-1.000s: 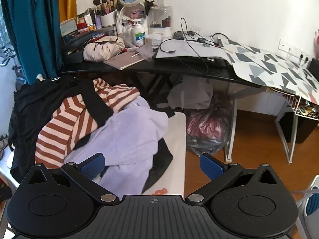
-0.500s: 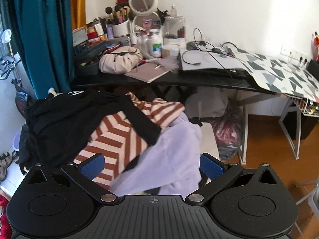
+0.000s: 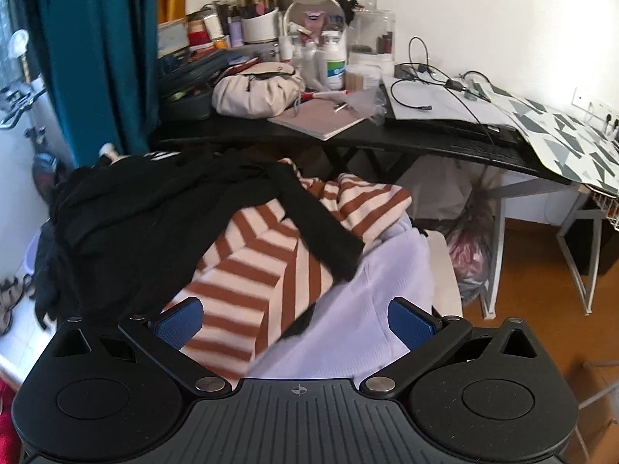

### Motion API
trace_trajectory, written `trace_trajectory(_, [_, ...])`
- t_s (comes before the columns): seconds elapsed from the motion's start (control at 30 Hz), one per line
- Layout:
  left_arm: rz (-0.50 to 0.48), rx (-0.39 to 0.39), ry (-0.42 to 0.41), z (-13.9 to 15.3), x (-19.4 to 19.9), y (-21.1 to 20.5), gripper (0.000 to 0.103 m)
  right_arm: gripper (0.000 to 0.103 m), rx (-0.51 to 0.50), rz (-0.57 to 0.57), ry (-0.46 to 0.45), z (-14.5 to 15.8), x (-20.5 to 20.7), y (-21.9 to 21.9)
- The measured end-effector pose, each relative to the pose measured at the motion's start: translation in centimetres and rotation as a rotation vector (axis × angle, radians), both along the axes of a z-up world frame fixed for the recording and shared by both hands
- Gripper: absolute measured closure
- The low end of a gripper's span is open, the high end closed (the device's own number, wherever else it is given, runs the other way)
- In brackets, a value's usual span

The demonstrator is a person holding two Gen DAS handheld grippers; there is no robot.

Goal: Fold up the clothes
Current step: 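Move both tools down onto the black garment on the pile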

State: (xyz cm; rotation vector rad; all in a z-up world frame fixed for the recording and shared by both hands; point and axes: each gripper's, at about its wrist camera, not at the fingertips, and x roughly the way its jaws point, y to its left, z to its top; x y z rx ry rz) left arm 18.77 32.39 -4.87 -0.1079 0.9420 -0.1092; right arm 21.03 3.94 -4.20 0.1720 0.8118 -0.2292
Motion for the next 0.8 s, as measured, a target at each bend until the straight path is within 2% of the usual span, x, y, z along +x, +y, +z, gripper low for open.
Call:
trace_trajectory(0.07, [0.024, -0.062, -0.009, -0.2, 1.3, 0.6, 0.001, 0.001, -0.014, 0.004, -0.005, -0.8, 1.7, -0.3])
trace_trajectory(0.13, [0.057, -0.066, -0.036, -0.2, 3.2, 0.4, 0.001, 0.001, -0.024, 0.004, -0.018, -1.5, 3.8, -0.5])
trace_trajectory(0.3, [0.026, 0.057, -0.055, -0.4, 9.0, -1.9, 0.001, 0.001, 0.003, -0.008, -0.015, -2.8, 9.5, -1.5])
trace_trajectory(0.47, [-0.009, 0.184, -0.073, -0.5, 14.8, -4.2, 0.001, 0.002, 0.066, 0.034, -0.036, -4.3, 14.3, -3.3])
trace_trajectory(0.6, [-0.081, 0.197, -0.098, -0.1, 18.0, -4.2, 0.001, 0.009, 0.114, 0.050, -0.046, -5.1, 17.7, -3.9])
trace_trajectory(0.8, [-0.193, 0.219, -0.134, 0.1, 22.5, -3.9, 0.001, 0.013, 0.100, 0.082, -0.073, -5.2, 20.9, -2.3])
